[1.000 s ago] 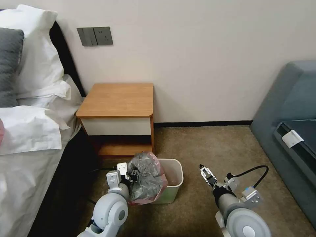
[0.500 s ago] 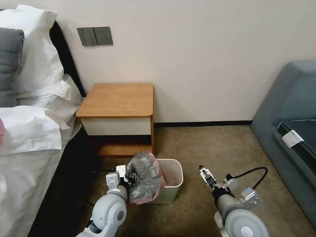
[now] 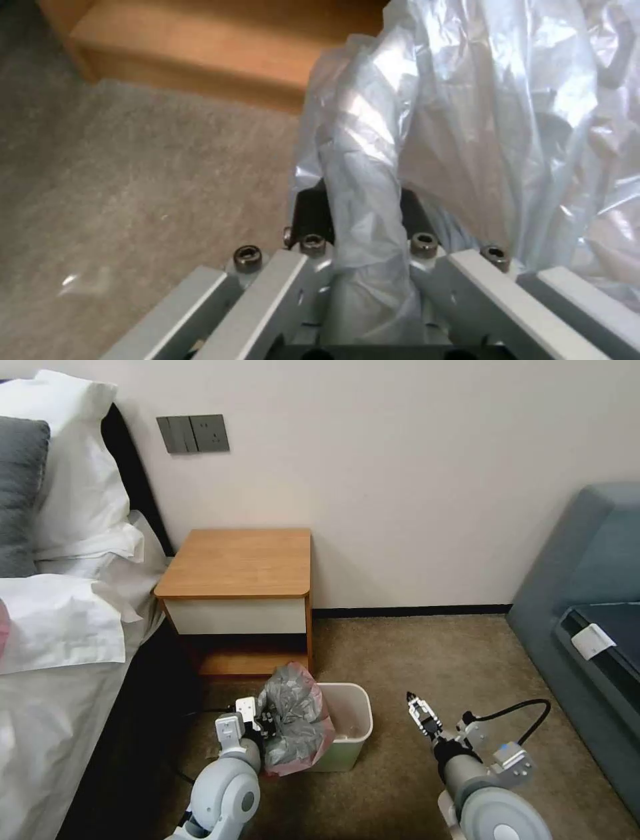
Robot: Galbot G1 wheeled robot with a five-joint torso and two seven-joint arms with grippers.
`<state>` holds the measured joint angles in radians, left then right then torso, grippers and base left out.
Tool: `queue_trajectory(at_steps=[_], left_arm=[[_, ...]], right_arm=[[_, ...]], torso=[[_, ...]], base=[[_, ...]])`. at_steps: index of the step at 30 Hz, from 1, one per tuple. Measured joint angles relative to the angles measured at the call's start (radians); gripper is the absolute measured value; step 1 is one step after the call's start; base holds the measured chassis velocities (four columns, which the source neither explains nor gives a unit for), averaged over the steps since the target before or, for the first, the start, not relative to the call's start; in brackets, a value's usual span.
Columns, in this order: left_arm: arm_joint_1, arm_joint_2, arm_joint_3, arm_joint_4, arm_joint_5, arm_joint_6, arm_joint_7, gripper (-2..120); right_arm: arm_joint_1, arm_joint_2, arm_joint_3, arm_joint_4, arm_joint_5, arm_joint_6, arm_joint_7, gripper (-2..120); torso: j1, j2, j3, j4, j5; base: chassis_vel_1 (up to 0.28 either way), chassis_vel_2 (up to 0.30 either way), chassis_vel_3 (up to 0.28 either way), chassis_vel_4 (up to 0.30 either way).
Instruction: Pick up the garbage bag from the table and place it over the trash can.
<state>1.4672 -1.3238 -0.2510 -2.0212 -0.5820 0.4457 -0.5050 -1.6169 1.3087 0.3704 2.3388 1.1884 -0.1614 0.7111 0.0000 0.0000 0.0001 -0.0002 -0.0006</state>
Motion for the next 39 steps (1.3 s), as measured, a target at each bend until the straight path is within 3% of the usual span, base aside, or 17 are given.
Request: queue_trajectory(at_steps=[1, 3, 4, 5, 8, 9, 13, 18, 25, 28, 33, 39], left_arm=[[0.000, 0.000, 0.000, 0.000, 0.000, 0.000, 0.000, 7], [0.045, -0.001, -0.011, -0.007, 0.084, -0.150, 0.070, 7], [0.045, -0.001, -0.011, -0.007, 0.084, -0.150, 0.070, 7], [0.074, -0.004, -0.022, -0.007, 0.136, -0.237, 0.114, 7], [0.129, -0.012, -0.049, -0.007, 0.211, -0.401, 0.213, 7], [0.129, -0.012, -0.049, -0.007, 0.211, -0.401, 0.213, 7], [0.176, -0.023, -0.100, 0.000, 0.281, -0.568, 0.375, 7], [0.200, -0.033, -0.125, -0.004, 0.308, -0.612, 0.421, 7], [0.219, -0.048, -0.136, -0.013, 0.342, -0.643, 0.448, 7], [0.225, -0.054, -0.137, -0.020, 0.352, -0.646, 0.450, 7], [0.228, -0.054, -0.148, -0.025, 0.353, -0.646, 0.449, 7], [0.227, -0.052, -0.150, -0.028, 0.352, -0.642, 0.449, 7]], right_arm=[[0.000, 0.000, 0.000, 0.000, 0.000, 0.000, 0.000, 100], [-0.007, -0.035, 0.005, 0.065, -0.006, -0.011, -0.095, 100], [-0.007, -0.035, 0.005, 0.065, -0.006, -0.011, -0.095, 100], [-0.018, -0.065, 0.011, 0.100, -0.015, -0.033, -0.168, 100], [-0.032, -0.158, 0.012, 0.150, -0.022, -0.099, -0.343, 100], [-0.032, -0.158, 0.012, 0.150, -0.022, -0.099, -0.343, 100], [0.001, -0.342, -0.024, 0.113, 0.008, -0.260, -0.645, 100], [0.117, -0.363, -0.140, 0.037, 0.037, -0.319, -0.648, 100], [0.296, -0.282, -0.298, -0.087, -0.010, -0.323, -0.556, 100], [0.380, -0.246, -0.369, -0.134, -0.105, -0.305, -0.483, 100], [0.386, -0.241, -0.380, -0.100, -0.167, -0.322, -0.381, 100], [0.380, -0.248, -0.377, -0.100, -0.247, -0.321, -0.397, 100]], torso=[[0.000, 0.000, 0.000, 0.0000, 0.0000], [0.000, 0.000, 0.000, 0.0000, 0.0004], [0.000, 0.000, 0.000, 0.0000, 0.0004], [0.000, 0.000, 0.000, 0.0000, 0.0003], [0.000, 0.000, 0.000, 0.0001, 0.0006], [0.000, 0.000, 0.000, 0.0001, 0.0006], [0.000, 0.000, 0.000, 0.0000, 0.0004], [0.000, 0.000, 0.000, 0.0002, 0.0006], [0.000, 0.000, 0.000, 0.0002, 0.0005], [0.000, 0.000, 0.000, 0.0003, 0.0005], [0.000, 0.000, 0.000, 0.0001, 0.0005], [0.000, 0.000, 0.000, 0.0000, 0.0005]], base=[[0.000, 0.000, 0.000, 0.000], [0.000, 0.000, 0.000, 0.000], [0.000, 0.000, 0.000, 0.000], [0.000, 0.000, 0.000, 0.000], [0.000, 0.000, 0.000, 0.000], [0.000, 0.000, 0.000, 0.000], [0.000, 0.000, 0.000, 0.000], [0.000, 0.000, 0.000, 0.000], [0.000, 0.000, 0.000, 0.000], [0.000, 0.000, 0.000, 0.000], [0.000, 0.000, 0.000, 0.000], [0.000, 0.000, 0.000, 0.000]])
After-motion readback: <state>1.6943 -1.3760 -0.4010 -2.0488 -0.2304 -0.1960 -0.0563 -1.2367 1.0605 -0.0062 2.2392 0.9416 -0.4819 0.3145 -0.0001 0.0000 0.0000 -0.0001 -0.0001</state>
